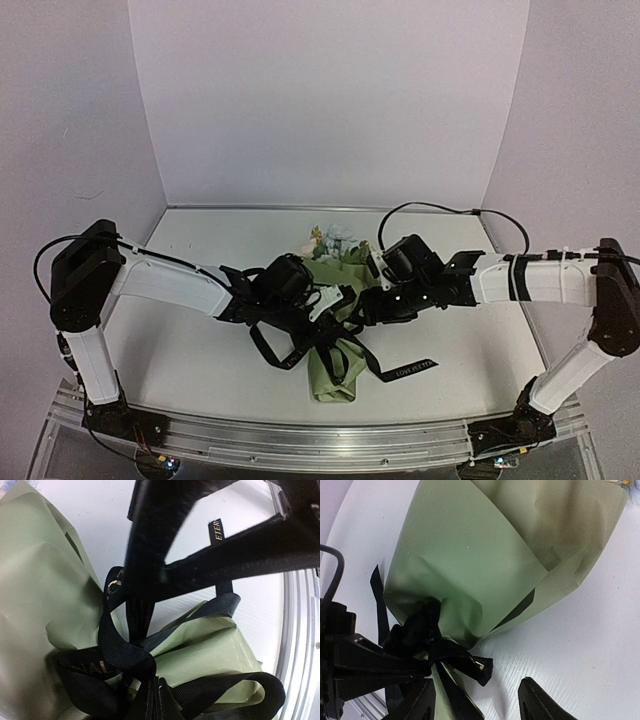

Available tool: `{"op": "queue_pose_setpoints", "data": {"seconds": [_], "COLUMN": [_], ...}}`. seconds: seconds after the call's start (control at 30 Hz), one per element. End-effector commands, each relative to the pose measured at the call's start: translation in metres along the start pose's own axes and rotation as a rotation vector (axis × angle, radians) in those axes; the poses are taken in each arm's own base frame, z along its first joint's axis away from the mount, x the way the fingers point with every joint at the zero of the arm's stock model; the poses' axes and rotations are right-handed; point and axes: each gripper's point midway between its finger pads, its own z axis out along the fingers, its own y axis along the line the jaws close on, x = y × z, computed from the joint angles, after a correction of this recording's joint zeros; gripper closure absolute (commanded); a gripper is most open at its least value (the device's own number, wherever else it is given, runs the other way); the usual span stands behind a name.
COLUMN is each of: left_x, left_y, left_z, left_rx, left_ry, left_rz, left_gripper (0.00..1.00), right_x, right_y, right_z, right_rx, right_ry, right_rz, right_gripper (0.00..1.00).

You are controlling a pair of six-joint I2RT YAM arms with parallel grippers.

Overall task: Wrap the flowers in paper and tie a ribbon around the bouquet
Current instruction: Cross the half-tied ribbon over the folded bouquet.

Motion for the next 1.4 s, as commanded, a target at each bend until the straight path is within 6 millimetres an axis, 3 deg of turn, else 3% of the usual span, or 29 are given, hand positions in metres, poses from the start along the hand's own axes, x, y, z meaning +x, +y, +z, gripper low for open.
{"op": "queue_pose_setpoints", "data": {"seconds": [0.0,0.3,0.7,0.9,1.0,1.1,1.37], "left_x": [-0.025,-0.028,-0.06,-0.071,-0.067,-0.057,-0.046], "left_y": [-0.013,-0.011,0.001,0.024,0.039,0.049,0.05], "left_z": [-0.016,-0.017,-0.047,-0.061,-0.061,-0.052,-0.032], "left_rx": [0.052,0.037,-0.065,-0.15,-0.192,-0.218,-0.194], "left_ry": [-0.061,-0.061,-0.179,-0.206,-0.169,-0.098,0.01], "left_rz": [0.061,0.056,0.002,-0.096,-0.161,-0.21,-0.249], "left_gripper": [0.98,0.93,0.7,0.65,0.65,0.64,0.6], "right_x": [-0.01,0.008,0.02,0.027,0.03,0.032,0.032], "right_y": [0.01,0.009,0.007,0.007,0.007,0.007,0.009], "right_z": [-0.001,0.008,0.012,0.013,0.012,0.011,0.011], "right_rx": [-0.019,-0.025,-0.032,-0.036,-0.038,-0.037,-0.039], "right_ry": [0.008,0.085,0.124,0.14,0.139,0.133,0.121], "right_rz": [0.015,0.043,0.055,0.057,0.053,0.046,0.036], "right_gripper": [0.42,0.5,0.87,0.94,0.95,0.95,0.95]}}
